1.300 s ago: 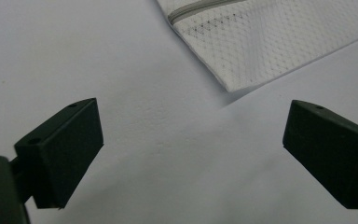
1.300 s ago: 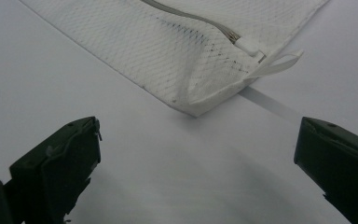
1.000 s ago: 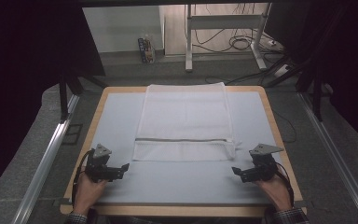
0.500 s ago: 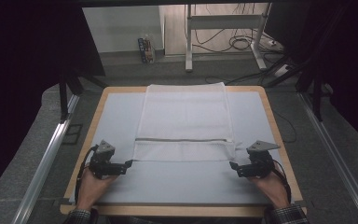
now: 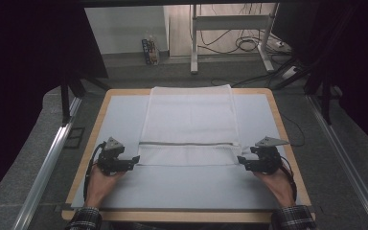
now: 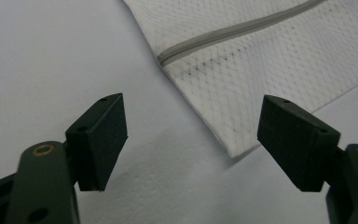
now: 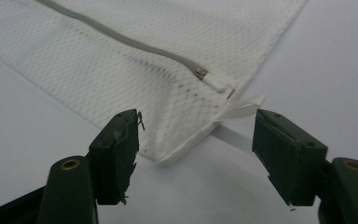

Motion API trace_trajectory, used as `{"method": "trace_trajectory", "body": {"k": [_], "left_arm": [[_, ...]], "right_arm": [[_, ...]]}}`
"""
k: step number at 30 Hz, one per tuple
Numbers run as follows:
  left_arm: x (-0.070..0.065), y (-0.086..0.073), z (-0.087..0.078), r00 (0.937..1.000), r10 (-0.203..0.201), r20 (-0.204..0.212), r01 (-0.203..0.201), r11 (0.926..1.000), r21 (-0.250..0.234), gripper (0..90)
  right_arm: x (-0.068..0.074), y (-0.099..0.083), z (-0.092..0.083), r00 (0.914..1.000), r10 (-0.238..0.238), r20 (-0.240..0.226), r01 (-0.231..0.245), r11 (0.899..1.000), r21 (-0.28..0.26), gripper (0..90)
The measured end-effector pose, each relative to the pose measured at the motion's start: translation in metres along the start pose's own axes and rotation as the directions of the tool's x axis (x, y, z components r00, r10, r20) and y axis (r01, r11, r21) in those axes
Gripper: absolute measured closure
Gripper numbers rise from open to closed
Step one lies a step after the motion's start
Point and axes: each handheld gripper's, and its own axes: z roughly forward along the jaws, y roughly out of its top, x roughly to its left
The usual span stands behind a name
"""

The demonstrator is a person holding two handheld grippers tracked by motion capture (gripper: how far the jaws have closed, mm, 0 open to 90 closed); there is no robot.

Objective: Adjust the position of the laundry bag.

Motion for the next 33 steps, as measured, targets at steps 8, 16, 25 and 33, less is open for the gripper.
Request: {"method": "trace_trajectory", "body": {"k": [8, 16, 25, 33], "left_arm": [[0.007, 0.011, 0.010, 0.9995, -0.015, 0.027, 0.016, 0.9996, -0.025, 35.8], [0.009, 0.020, 0.023, 0.9997, -0.019, 0.015, 0.020, 0.9995, -0.023, 47.8], [0.010, 0.017, 0.036, 0.9997, -0.021, -0.012, 0.021, 0.9995, 0.025, 51.2], [0.004, 0.016, 0.042, 0.9998, 0.019, -0.004, -0.019, 0.9970, 0.074, 54.4]], "right_arm": [[-0.005, 0.009, 0.009, 0.9995, 0.009, 0.032, -0.010, 0.999, 0.030, 44.9], [-0.009, 0.023, 0.026, 0.9988, 0.012, 0.047, -0.014, 0.999, 0.049, 55.7], [-0.008, 0.019, 0.042, 0.9988, -0.018, 0.046, 0.012, 0.992, 0.128, 56.2], [-0.008, 0.018, 0.046, 0.9980, -0.025, 0.058, 0.014, 0.984, 0.175, 68.6]]}}
